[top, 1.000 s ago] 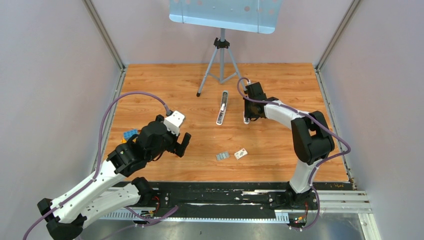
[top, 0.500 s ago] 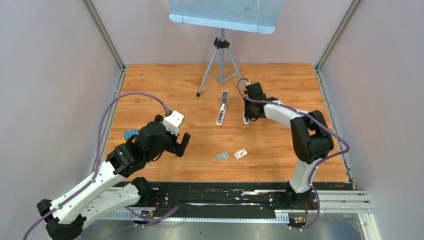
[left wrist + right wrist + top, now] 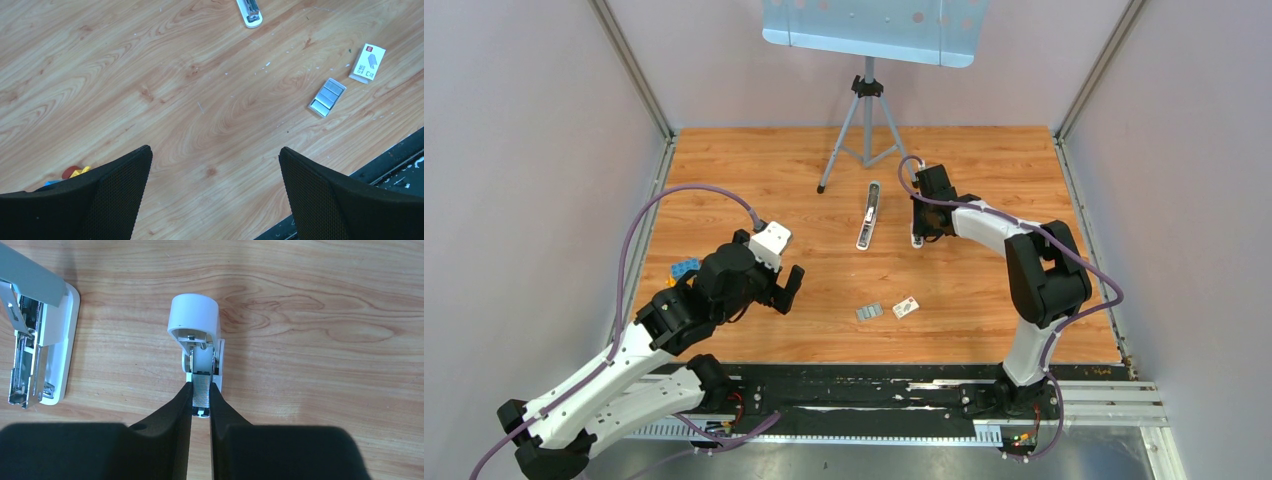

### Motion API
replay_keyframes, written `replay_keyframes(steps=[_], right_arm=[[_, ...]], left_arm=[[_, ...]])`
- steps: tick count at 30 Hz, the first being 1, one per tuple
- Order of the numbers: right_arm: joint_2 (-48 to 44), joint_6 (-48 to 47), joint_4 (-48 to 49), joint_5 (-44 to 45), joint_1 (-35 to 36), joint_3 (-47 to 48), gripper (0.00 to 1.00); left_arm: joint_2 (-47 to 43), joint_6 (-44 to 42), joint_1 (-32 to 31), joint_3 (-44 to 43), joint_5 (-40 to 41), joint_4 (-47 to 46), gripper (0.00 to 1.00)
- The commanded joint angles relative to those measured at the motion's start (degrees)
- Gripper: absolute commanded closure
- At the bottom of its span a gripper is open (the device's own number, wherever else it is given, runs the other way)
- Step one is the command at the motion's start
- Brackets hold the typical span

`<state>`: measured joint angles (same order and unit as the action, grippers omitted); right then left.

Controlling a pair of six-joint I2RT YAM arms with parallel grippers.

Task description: Load the staples into the stapler

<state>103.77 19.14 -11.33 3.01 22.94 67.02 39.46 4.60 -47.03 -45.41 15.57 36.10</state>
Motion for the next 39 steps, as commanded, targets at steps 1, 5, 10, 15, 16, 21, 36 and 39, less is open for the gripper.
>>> replay_keyframes(steps=[1,5,10,15,16,21,36,39], right_arm=[[1.48,0.63,-0.36,0.25,-1.06,0.40,0.83],[1.14,0.66,-0.30,0.57,-1.07,0.13,0.81],[0.84,0.60,-0.59,0.56,-1.06,0.34,0.81],[0.54,0.88,-0.59,-0.07,-1.05,0.38,0.82],[0.55,0.82,-0.59,-0.02,-1.05,0.39,0.83],[-0.41,0.85,-0.87,-0.32,-1.09,0.65,0.83],[-10.18,1.22,-4.34,0.44,-2.64,-4.07,0.83],[-12.05,2.16,-4.78,0.35,-3.37,-7.83,0.83]], left_arm=[[-0.73,-0.56,-0.17,0.40,0.30,-0.68,0.00],[-0.74,-0.56,-0.17,0.41,0.33,-0.65,0.00],[-0.74,-0.56,-0.17,0.41,0.31,-0.65,0.00],[-0.77,-0.56,-0.17,0.41,0.34,-0.67,0.00],[-0.77,-0.56,-0.17,0.47,0.34,-0.68,0.00],[-0.77,-0.56,-0.17,0.45,0.23,-0.63,0.00],[-1.41,-0.39,-0.17,0.58,0.02,-0.52,0.00],[-1.51,-0.38,-0.17,0.58,-0.19,-0.61,0.00]])
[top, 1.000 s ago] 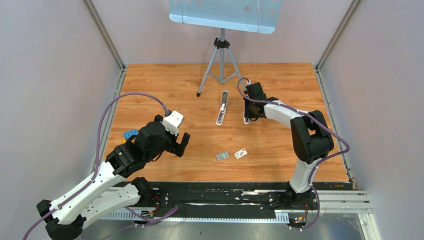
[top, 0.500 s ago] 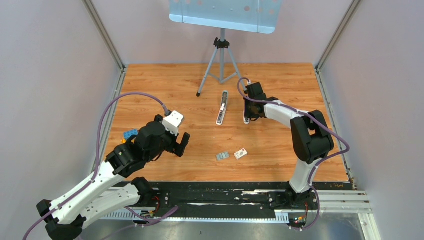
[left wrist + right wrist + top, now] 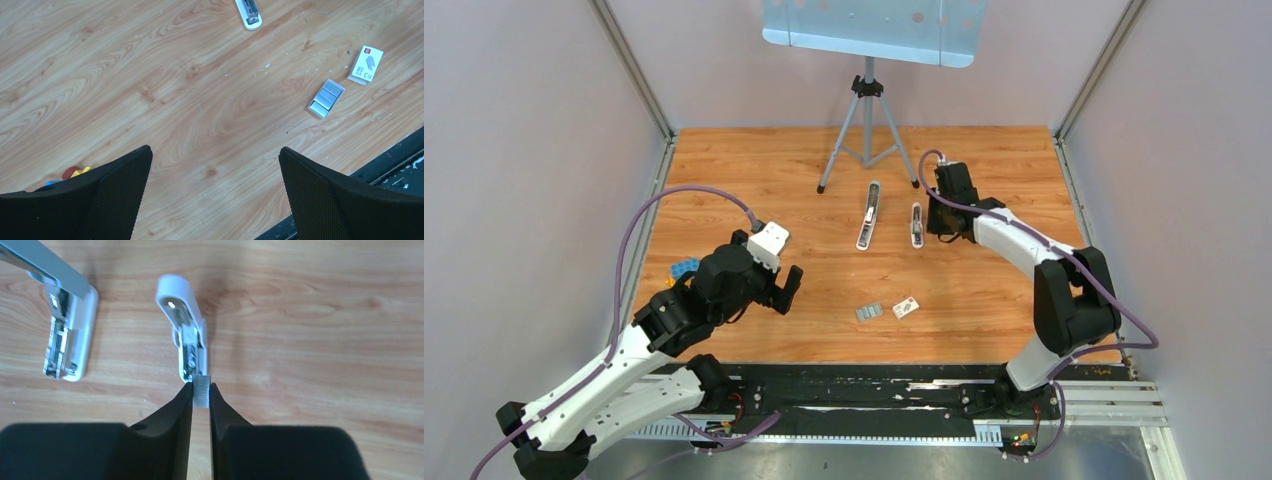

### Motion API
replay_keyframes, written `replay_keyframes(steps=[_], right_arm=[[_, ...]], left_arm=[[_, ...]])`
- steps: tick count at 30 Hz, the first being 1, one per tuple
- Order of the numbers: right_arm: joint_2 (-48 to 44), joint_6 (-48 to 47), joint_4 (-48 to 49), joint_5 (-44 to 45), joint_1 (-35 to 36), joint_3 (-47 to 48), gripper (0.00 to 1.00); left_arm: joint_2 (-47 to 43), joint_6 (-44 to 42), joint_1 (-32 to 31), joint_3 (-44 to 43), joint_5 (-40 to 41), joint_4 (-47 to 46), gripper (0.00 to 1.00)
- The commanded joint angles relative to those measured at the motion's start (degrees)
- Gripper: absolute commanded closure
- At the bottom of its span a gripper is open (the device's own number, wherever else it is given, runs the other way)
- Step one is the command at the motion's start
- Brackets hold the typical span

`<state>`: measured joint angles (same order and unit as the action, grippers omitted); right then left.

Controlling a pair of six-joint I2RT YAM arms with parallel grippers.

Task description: Load the staples into the stapler

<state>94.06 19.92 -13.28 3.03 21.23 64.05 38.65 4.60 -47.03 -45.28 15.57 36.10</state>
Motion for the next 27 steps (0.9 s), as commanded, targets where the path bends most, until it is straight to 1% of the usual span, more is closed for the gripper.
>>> replay_keyframes(steps=[1,6,13,19,27], right_arm=[[-2.82,1.53,-2.80,0.36,-1.72,-6.10,0.83],[-3.92,2.25,-2.07,0.12,-1.85,-10.13,0.83],[-2.76,3.69,-0.87,-0.68,-1.83,-12.80,0.82],[-2.25,2.94,-0.62,-0.19,-1.81,-13.47,0.77],[-0.72,1.98,-1.44,0.31,-1.81,-12.42,0.77]], left_arm=[[-0.71,-0.38,-0.17,0.52,-0.31,-0.66,0.00],[-0.61,-0.55,-0.17,0.45,-0.46,-0.81,0.00],[-0.75,-0.56,-0.18,0.52,-0.32,-0.76,0.00],[-0.78,-0.56,-0.18,0.45,-0.02,-0.72,0.00],[-0.75,-0.56,-0.13,0.49,0.20,-0.76,0.00]])
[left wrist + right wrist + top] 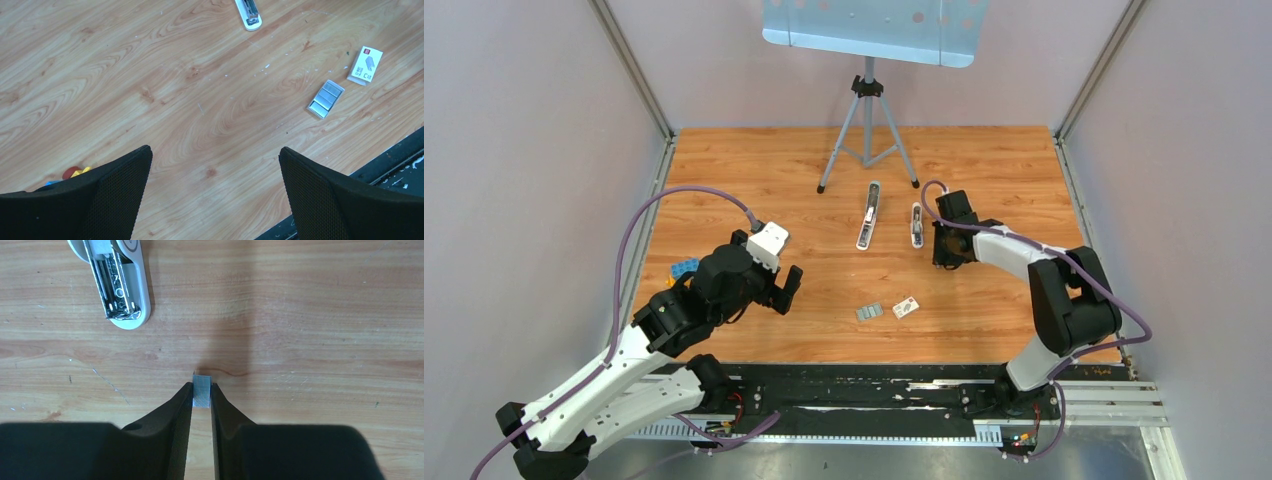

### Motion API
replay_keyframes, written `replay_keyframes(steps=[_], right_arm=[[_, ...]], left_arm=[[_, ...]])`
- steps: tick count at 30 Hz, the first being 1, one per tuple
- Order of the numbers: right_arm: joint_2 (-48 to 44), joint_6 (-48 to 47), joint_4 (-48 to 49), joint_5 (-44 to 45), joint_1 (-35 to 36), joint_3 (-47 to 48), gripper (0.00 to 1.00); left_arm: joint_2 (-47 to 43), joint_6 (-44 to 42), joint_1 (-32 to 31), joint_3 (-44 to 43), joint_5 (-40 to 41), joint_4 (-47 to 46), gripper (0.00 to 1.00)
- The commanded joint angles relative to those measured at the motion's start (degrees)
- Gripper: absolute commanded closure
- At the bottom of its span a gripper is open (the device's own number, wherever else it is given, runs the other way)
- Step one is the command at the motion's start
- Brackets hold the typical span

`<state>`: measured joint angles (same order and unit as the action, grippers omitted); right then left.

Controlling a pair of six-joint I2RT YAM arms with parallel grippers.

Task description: Load the staples into the stapler

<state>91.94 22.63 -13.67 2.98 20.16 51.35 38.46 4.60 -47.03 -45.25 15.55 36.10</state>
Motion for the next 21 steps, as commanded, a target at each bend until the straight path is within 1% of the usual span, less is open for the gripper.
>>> replay_keyframes(steps=[1,4,10,21], right_arm=[[1.66,-0.82,-1.09,0.34,-0.74,0.35,0.77],[1.81,-0.85,-1.09,0.34,-0.74,0.41,0.76],[1.96,-2.24,-2.36,1.33,-0.80,1.71,0.70],[5.21,-3.12,-6.01,1.98,-0.57,5.28,0.70]], left_arm=[[-0.52,-0.56,-0.17,0.44,0.26,-0.76,0.00],[-0.56,-0.56,-0.17,0.45,0.26,-0.65,0.00],[-0.64,-0.56,-0.16,0.47,0.25,-0.67,0.00],[-0.81,-0.56,-0.17,0.52,0.27,-0.68,0.00]])
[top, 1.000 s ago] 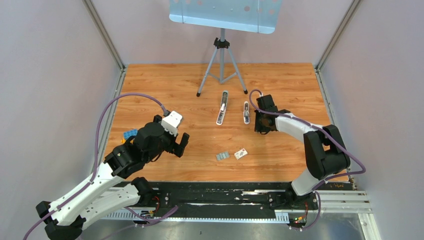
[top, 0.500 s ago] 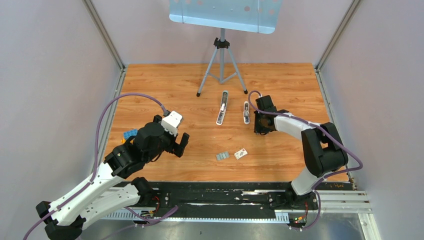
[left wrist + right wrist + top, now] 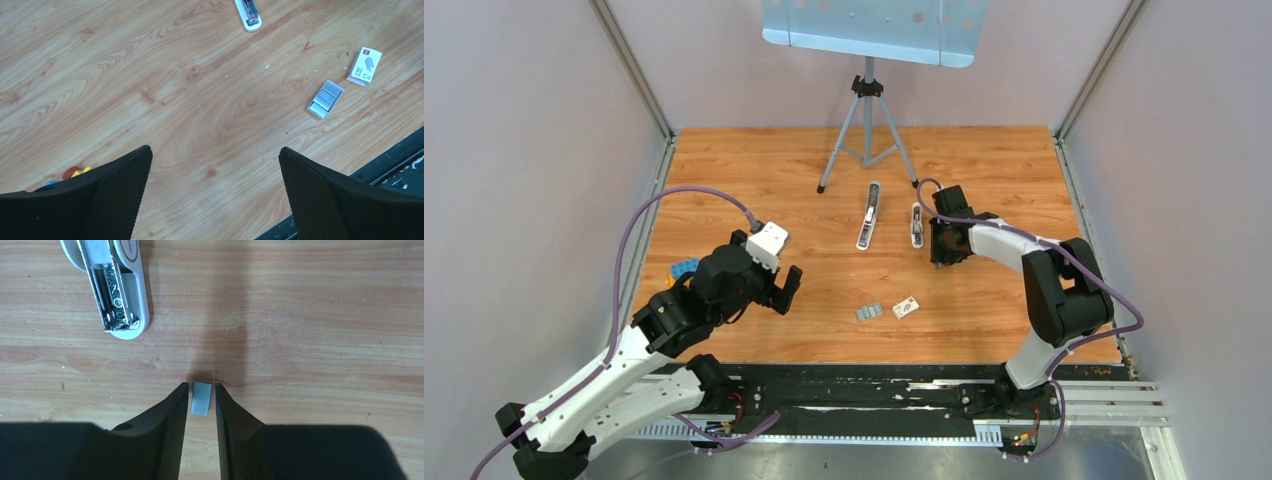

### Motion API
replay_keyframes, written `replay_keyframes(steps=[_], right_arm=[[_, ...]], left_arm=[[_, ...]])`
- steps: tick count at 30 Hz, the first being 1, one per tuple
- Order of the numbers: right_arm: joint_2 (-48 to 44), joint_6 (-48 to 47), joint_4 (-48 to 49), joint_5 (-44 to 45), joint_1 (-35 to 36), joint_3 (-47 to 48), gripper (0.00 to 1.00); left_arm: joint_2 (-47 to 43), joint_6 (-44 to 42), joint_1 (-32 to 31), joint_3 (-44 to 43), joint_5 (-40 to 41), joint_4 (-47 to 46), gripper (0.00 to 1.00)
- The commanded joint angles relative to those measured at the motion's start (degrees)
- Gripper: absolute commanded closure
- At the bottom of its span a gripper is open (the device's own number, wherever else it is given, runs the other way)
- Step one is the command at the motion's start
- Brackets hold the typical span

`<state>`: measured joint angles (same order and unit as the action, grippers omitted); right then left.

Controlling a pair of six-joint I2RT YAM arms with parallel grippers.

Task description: Load the staples into the stapler

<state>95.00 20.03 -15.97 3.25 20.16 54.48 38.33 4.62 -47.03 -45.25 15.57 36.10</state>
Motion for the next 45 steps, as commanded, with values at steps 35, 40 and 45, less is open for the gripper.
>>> replay_keyframes(steps=[35,40,45], right_arm=[[4.18,1.92,2.24,0.93,2.05,11.26,0.83],[5.01,1.65,4.59,1.57,2.36,12.16,0.83],[5.22,1.70,6.80,2.04,2.68,11.85,0.83]], left_arm=[[-0.49,-0.76,-0.13,0.69,0.34,-0.72,0.00],[-0.36,-0.89,-0.17,0.69,-0.01,-0.88,0.00],[-0.24,-0.95,-0.17,0.69,-0.09,-0.93,0.00]])
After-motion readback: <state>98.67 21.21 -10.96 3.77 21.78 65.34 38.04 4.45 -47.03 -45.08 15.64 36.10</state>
